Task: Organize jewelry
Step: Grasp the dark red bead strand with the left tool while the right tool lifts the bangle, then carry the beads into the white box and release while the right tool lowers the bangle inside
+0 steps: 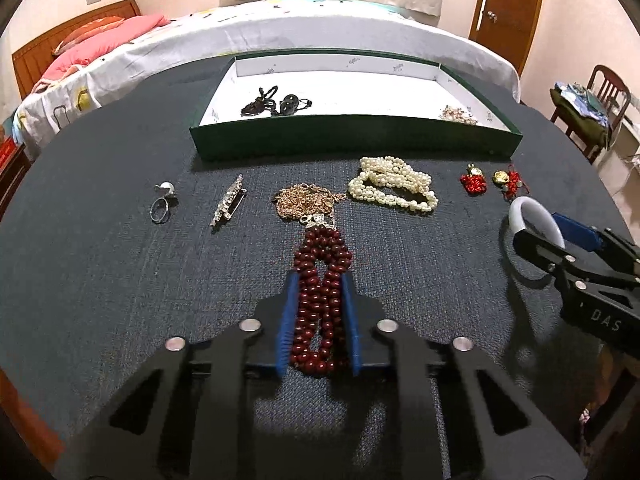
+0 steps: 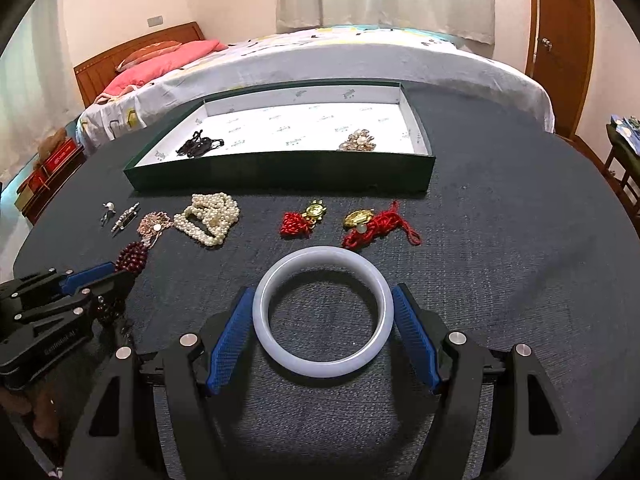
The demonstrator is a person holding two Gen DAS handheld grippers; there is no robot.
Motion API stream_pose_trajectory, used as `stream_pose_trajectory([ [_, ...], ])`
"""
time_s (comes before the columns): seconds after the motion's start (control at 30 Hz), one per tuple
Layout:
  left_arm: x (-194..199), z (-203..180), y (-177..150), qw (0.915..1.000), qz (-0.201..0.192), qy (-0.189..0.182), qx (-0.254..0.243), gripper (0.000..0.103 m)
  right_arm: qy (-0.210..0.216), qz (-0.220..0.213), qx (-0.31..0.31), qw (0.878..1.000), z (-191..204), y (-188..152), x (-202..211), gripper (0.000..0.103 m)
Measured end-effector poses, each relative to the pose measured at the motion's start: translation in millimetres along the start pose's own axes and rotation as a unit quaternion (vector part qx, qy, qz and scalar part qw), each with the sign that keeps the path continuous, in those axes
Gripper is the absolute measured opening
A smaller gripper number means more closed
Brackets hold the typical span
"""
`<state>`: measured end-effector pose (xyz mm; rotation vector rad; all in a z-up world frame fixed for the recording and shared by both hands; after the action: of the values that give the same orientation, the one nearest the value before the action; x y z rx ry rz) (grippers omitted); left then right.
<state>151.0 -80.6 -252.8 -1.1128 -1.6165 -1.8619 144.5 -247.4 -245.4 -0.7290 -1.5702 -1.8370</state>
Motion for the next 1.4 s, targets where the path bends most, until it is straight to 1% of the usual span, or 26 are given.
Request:
stream_pose_trajectory([
  [0.03, 0.2, 0.0, -0.1, 1.0, 0.0, -0.002, 0.0, 0.016, 0.0, 0.0, 0.001, 1.0, 0.4, 0.1, -0.2, 0.068],
  [0.2, 2.8, 1.1, 0.7, 1.0, -0.004, -0.007, 0.003, 0.012, 0.002, -0.002, 0.004, 1.0, 2.9, 0.1, 1.2, 0.068],
  [0.4, 9.5, 4.5, 1.9, 0.9998, -0.009, -0.012, 0.011, 0.011, 0.003, -0.006, 0.004, 1.0, 4.7, 1.4, 4.5, 0.068],
  [0.63, 29.6, 10.5, 20.3, 0.999, -0.038, -0.01, 0.019, 0.011, 0.009, -0.019, 0.001, 1.0, 7.1, 10.8, 15.3, 0.068],
  [0.83, 43.1, 5.8, 43.8, 0.9977, -0.064, -0.018, 0.013, 0.011, 0.012, -0.039, 0.003, 0.999, 10.6, 30.6, 25.8, 0.068],
  [1.0, 44.1, 2.8, 66.3, 0.9964, -0.082, -0.023, 0.006, 0.011, 0.011, -0.05, 0.009, 0.999, 14.4, 49.6, 24.1, 0.068],
  [1.23, 28.8, 3.1, 104.9, 0.9949, -0.099, -0.022, -0.005, 0.011, 0.009, -0.067, 0.016, 0.998, 15.6, 84.0, 11.9, 0.068],
  [1.4, 10.0, 10.8, 136.6, 0.9942, -0.106, -0.016, -0.003, 0.011, 0.001, -0.077, 0.017, 0.997, 11.3, 121.4, -8.3, 0.068],
])
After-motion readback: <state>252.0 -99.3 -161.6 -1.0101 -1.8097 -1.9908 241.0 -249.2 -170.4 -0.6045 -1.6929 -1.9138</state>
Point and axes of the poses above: each gripper's, at about its wrist camera, not at the fingertips, and x roughly against the way its jaws point, z to its left, y to its top, the point moved 9 cm from there along -x, roughly the way its jaws point, and after that the axes turned 4 degrees about -x, right-handed, at the moved point
